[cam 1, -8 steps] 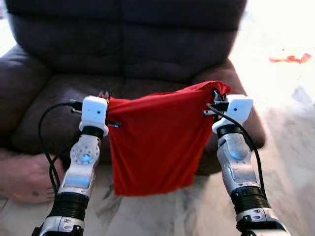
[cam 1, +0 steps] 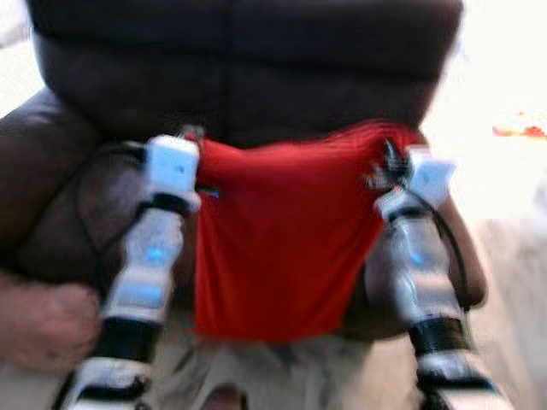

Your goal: Move the pillow to the sofa from floor

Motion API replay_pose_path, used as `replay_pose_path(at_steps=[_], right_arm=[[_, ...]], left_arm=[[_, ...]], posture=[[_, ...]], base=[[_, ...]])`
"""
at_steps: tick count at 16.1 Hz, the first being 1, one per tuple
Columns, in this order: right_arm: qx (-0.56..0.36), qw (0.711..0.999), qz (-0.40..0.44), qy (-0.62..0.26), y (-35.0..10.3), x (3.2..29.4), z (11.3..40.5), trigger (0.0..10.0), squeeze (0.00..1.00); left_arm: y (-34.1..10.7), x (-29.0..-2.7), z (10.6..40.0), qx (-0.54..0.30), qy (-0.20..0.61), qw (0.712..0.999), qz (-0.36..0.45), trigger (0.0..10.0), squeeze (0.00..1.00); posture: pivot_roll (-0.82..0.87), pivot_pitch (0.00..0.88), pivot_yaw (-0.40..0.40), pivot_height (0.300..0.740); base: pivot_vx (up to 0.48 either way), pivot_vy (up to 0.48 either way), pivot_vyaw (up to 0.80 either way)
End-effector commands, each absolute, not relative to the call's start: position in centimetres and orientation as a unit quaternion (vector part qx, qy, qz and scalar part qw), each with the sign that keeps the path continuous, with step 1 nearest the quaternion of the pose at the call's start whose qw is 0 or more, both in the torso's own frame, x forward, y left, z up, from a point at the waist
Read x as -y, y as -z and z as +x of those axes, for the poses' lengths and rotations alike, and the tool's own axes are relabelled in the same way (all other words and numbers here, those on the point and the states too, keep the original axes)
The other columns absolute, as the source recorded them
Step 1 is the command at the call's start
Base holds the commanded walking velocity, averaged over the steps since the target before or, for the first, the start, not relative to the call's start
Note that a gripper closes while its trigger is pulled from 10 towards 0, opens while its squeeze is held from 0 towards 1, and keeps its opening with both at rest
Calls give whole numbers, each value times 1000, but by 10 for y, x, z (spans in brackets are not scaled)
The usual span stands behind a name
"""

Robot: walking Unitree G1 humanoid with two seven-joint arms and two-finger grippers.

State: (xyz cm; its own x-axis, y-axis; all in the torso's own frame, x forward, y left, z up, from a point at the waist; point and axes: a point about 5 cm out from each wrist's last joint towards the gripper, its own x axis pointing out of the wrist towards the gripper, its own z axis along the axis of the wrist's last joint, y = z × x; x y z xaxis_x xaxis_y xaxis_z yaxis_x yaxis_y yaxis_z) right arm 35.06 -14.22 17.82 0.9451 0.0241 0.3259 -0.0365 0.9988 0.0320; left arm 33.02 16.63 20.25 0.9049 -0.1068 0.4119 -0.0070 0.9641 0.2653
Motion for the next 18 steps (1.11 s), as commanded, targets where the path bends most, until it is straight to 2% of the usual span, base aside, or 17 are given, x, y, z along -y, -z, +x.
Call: replay_pose_path(at_steps=[1, 8, 13, 18], right_arm=[[200, 980, 7, 0, -191, 154, 348, 10000, 0], [222, 975, 3, 6, -213, 156, 352, 10000, 0], [294, 956, 2, 20, -272, 161, 361, 10000, 0], [321, 946, 13, 41, -295, 168, 365, 10000, 0]], left_arm=[[-221, -157, 329, 257, 36, 959, 117, 10000, 0], [-250, -155, 333, 284, 47, 953, 94, 10000, 0], [-299, -169, 339, 331, 41, 937, 99, 10000, 0], [-307, -166, 340, 331, 60, 935, 110, 10000, 0]], posture=[[98, 55, -56, 740], [103, 48, -52, 740], [112, 35, -49, 740], [114, 30, -47, 740]], base=[[356, 0, 0], [357, 0, 0], [357, 0, 0], [356, 0, 0]])
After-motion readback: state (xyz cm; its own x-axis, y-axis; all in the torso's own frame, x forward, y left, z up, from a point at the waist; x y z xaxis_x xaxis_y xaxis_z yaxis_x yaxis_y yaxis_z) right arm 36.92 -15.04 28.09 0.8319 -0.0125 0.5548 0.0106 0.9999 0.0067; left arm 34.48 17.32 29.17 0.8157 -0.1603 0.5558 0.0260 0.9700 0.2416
